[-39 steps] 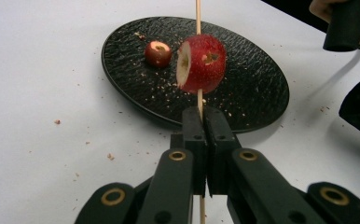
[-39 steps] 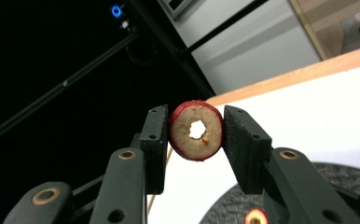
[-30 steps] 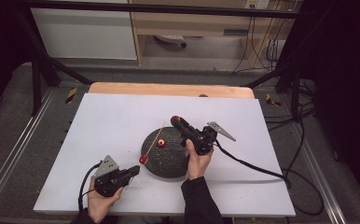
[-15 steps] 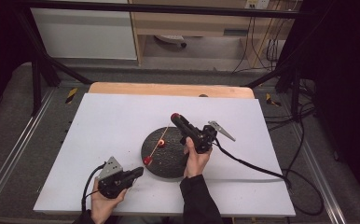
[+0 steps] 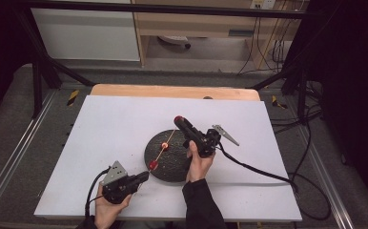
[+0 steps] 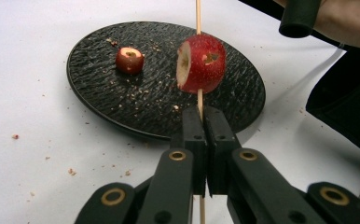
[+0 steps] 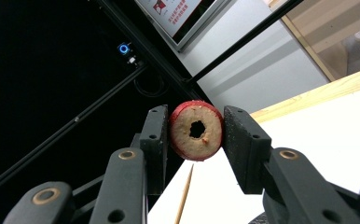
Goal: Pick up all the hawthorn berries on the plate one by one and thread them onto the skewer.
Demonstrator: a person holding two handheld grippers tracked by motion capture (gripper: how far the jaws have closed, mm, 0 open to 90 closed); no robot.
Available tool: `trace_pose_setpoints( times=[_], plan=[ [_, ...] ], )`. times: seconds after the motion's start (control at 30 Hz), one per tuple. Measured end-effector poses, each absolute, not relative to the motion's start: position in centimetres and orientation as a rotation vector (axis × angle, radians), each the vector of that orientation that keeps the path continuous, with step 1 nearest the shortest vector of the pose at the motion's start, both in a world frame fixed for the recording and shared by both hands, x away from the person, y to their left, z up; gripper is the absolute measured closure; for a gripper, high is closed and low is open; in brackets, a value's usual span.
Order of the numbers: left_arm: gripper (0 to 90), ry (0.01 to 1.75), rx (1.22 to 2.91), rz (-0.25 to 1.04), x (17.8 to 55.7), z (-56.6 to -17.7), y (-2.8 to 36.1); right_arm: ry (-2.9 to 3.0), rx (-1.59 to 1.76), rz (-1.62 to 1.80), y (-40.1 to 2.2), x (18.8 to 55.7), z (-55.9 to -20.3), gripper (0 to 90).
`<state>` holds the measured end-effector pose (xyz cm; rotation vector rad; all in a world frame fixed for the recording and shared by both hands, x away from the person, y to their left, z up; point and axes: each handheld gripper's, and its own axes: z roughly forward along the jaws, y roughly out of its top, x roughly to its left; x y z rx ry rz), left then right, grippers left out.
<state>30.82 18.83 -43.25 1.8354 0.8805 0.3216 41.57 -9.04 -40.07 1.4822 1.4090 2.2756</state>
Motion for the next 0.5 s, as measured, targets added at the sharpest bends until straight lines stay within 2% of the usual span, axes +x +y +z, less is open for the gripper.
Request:
trace_pose_setpoints(
  times=[0.5],
  plan=[
    [88.3,0.883,1.832,0.322,30.81,-43.27,18.83,1.415,1.479,2.277,-8.99,41.44,-40.17,62.0]
  ],
)
